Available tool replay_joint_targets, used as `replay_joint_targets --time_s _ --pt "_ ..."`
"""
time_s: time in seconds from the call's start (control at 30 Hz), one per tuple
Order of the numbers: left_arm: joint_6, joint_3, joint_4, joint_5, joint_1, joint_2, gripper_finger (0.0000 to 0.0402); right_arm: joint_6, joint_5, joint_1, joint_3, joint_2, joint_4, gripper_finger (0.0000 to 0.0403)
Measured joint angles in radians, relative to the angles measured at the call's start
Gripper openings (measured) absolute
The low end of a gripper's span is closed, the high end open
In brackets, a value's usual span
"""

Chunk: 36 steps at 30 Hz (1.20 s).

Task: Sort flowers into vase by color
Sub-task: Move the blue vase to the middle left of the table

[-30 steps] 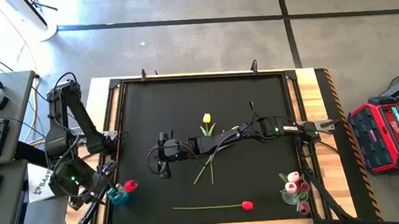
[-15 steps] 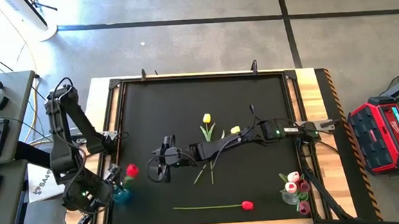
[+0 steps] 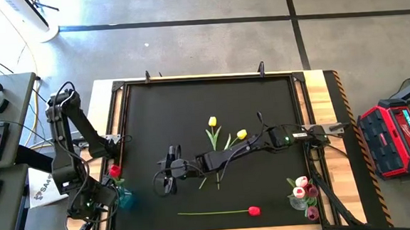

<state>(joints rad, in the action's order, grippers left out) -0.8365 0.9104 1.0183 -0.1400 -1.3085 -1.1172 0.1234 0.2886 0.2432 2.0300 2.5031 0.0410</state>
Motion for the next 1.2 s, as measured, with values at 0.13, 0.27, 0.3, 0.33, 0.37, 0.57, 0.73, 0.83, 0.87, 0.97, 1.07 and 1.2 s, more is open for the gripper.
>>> replay_joint_targets --time_s 0.13,0.27,0.3,0.33,0.37,0.57,0.73,0.83,0.87,0.97,1.07,1.2 --pt "-0.007 0.000 -0.008 -0.003 -0.002 0.000 0.0315 -0.010 -0.001 0.000 0.000 0.000 0.000 0.0284" --pt "-0.046 0.002 -0.025 -0.029 -0.002 0.000 0.0314 -0.017 -0.001 -0.001 0.000 0.000 0.000 0.0284" --pt "-0.050 0.006 -0.029 -0.037 -0.001 0.000 0.0312 -0.019 -0.001 -0.001 0.000 0.000 0.000 0.0284" --pt "-0.050 0.008 -0.036 -0.049 -0.001 0.000 0.0309 -0.019 -0.001 -0.001 0.000 0.000 0.000 0.0284" --pt "-0.051 0.009 -0.041 -0.061 -0.001 0.000 0.0305 -0.019 -0.001 -0.001 0.000 0.000 0.000 0.0284" --pt "-0.044 0.009 -0.048 -0.072 -0.001 -0.017 0.0268 -0.019 -0.004 -0.001 0.000 0.000 0.000 0.0284" --pt "-0.011 0.011 -0.066 -0.019 -0.004 -0.063 0.0242 -0.019 -0.004 -0.001 0.000 0.000 -0.008 0.0284" --pt "0.006 0.015 -0.062 -0.013 -0.004 -0.091 0.0228 -0.019 -0.004 -0.001 0.000 0.000 -0.015 0.0284" --pt "0.009 0.016 -0.060 -0.010 -0.003 -0.097 0.0223 -0.017 -0.004 -0.001 0.000 0.000 -0.015 0.0284" --pt "0.010 0.016 -0.044 -0.010 -0.002 -0.107 0.0201 -0.016 -0.004 0.000 0.000 0.000 -0.017 0.0284" --pt "-0.024 0.014 -0.036 -0.012 -0.001 -0.103 0.0168 -0.016 -0.009 0.000 0.000 0.000 -0.019 0.0282" --pt "-0.042 0.013 -0.036 -0.018 -0.002 -0.101 0.0114 -0.016 -0.010 0.000 0.000 0.000 -0.019 0.0278"
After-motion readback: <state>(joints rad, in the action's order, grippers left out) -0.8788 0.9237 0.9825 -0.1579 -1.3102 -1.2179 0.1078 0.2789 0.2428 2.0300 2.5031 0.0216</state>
